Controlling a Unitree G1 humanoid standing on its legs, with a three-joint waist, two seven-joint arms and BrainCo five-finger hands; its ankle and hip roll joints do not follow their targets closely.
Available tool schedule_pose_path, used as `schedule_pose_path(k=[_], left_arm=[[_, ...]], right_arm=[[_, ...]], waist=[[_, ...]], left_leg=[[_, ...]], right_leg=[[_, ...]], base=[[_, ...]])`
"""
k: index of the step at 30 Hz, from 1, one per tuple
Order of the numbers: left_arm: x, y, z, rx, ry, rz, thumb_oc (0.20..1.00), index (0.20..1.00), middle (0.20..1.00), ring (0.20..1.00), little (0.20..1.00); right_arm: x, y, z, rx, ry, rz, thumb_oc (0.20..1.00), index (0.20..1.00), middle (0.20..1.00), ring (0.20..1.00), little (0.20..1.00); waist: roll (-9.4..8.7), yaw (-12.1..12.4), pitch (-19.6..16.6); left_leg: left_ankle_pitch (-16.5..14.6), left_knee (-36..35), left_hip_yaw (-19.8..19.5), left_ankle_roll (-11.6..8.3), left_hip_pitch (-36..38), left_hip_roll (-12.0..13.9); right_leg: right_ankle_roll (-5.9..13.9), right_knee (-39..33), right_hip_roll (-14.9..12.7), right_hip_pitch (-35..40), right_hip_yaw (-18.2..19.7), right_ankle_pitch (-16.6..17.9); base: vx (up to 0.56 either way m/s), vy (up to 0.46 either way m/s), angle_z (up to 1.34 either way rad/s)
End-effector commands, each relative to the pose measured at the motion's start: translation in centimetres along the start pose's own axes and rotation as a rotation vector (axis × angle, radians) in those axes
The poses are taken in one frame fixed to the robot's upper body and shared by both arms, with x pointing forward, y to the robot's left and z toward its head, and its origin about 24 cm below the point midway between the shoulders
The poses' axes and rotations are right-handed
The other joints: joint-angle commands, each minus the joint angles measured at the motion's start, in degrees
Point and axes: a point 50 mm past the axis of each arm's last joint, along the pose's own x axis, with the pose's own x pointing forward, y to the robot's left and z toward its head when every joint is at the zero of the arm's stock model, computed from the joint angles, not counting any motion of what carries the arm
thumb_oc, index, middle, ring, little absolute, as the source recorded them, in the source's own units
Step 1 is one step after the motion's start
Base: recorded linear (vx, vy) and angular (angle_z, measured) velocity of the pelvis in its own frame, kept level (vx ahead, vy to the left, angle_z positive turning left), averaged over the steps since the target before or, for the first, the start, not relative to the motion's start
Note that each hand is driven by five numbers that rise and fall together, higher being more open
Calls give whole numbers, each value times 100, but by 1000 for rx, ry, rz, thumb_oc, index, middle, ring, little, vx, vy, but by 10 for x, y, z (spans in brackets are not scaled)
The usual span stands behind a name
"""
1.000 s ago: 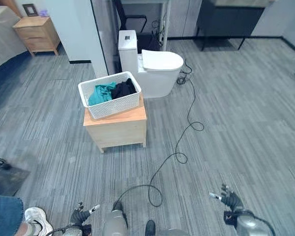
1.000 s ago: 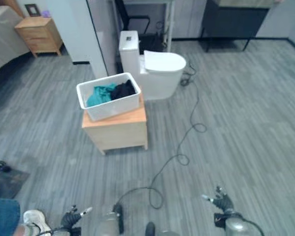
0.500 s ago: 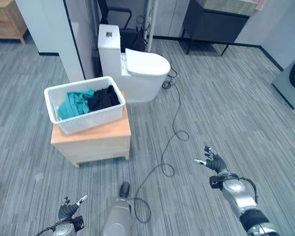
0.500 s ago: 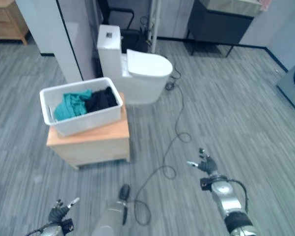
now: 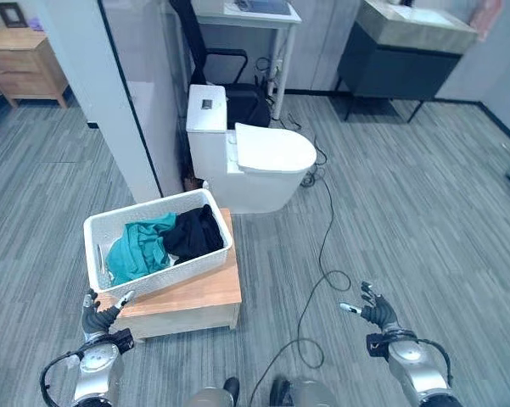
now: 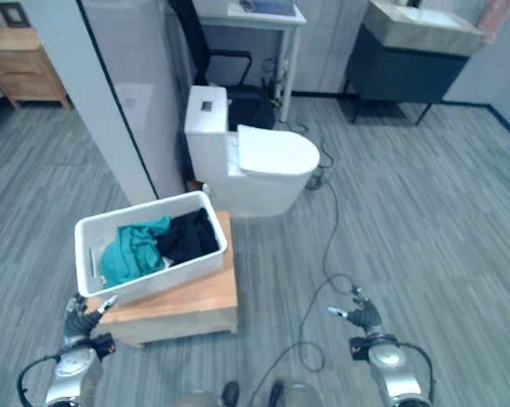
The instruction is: Grab the laundry basket,head to the washer,open it,put in the laundry and shut it.
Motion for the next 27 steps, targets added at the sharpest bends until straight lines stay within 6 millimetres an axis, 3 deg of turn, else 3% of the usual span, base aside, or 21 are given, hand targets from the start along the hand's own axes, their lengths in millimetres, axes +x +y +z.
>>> schedule_pose_path(k=[1, 6, 10, 12, 14, 16, 18, 22, 23, 24, 25, 27], left_arm=[[-5, 15, 6, 67, -75, 35, 1000, 1000, 1000, 1000, 1000], [-10, 17, 17, 134, -133, 0, 1000, 1000, 1000, 1000, 1000], [-7, 12, 50, 147, -261, -7, 1000, 1000, 1000, 1000, 1000], [-8, 15, 58, 139, -292, 9, 1000, 1000, 1000, 1000, 1000], [-9, 16, 69, 156, -330, 21, 1000, 1000, 1000, 1000, 1000], [-10, 16, 81, 160, -373, 29, 1000, 1000, 1000, 1000, 1000], [-13, 20, 91, 178, -415, 32, 1000, 1000, 1000, 1000, 1000], [-18, 22, 99, 170, -443, 14, 1000, 1000, 1000, 1000, 1000], [-18, 22, 99, 170, -443, 15, 1000, 1000, 1000, 1000, 1000], [-16, 19, 111, 163, -484, 14, 1000, 1000, 1000, 1000, 1000], [-13, 10, 127, 158, -537, 13, 1000, 1000, 1000, 1000, 1000], [-13, 0, 139, 141, -583, 3, 1000, 1000, 1000, 1000, 1000]], right_arm=[[7, -22, 25, 14, -93, -97, 1000, 1000, 1000, 1000, 1000], [-3, -43, 37, -3, -161, -135, 1000, 1000, 1000, 1000, 1000], [-16, -82, 60, -57, -261, -244, 1000, 1000, 1000, 1000, 1000], [-17, -89, 72, -88, -298, -267, 1000, 1000, 1000, 1000, 1000], [-17, -93, 78, -108, -311, -283, 1000, 1000, 1000, 1000, 1000], [-16, -92, 82, -112, -318, -282, 1000, 1000, 1000, 1000, 1000], [-16, -91, 81, -114, -313, -272, 1000, 1000, 1000, 1000, 1000], [-14, -86, 79, -123, -293, -247, 1000, 1000, 1000, 1000, 1000], [-14, -86, 79, -123, -293, -247, 1000, 1000, 1000, 1000, 1000], [-10, -82, 80, -121, -287, -237, 1000, 1000, 1000, 1000, 1000], [-8, -80, 79, -104, -283, -241, 1000, 1000, 1000, 1000, 1000], [-10, -81, 74, -83, -272, -255, 1000, 1000, 1000, 1000, 1000]], waist=[[-158, 196, -154], [-190, 249, -263], [-170, 146, -111], [-143, 180, -89], [-150, 181, -46], [-187, 197, -62], [-239, 258, -96], [-185, 309, -153], [-184, 310, -152], [-93, 328, -194], [-7, 295, -218], [154, 235, -383]], left_leg=[[-86, 22, 605, -228, -514, 353], [-63, -64, 580, -350, -555, 388], [-195, 745, 515, -590, -1135, 474], [-278, 1018, 389, -611, -1273, 536], [-177, 1096, 395, -649, -1416, 846], [26, 785, 453, -634, -1297, 1303], [308, 334, 261, -682, -1185, 1726], [745, -345, -69, -840, -1030, 2239], [758, -368, -63, -844, -1015, 2246], [948, -713, -110, -946, -1006, 2541], [941, -778, 126, -1015, -1109, 2539], [882, -862, 390, -1163, -973, 2472]], right_leg=[[126, -781, 188, 1037, 339, 44], [24, -1178, 340, 1297, 266, 5], [-167, -1251, 431, 1351, 3, -84], [-192, -1260, 480, 1384, 43, -104], [-190, -1220, 467, 1408, 60, -191], [-159, -1157, 427, 1402, 94, -269], [-122, -1065, 390, 1418, 234, -366], [-102, -764, 354, 1424, 430, -618], [-105, -755, 357, 1421, 433, -623], [-24, -521, 149, 1446, 563, -793], [81, -600, -58, 1577, 515, -820], [276, -754, -343, 1742, 456, -715]], base=[[76, -136, 8], [13, -98, 5], [-84, -92, 42], [-30, -17, 38], [-1, 53, -3], [60, 108, 1], [133, 151, 0], [114, 161, -18], [240, 442, -33], [296, 662, -2], [376, 872, 16], [231, 542, 30]])
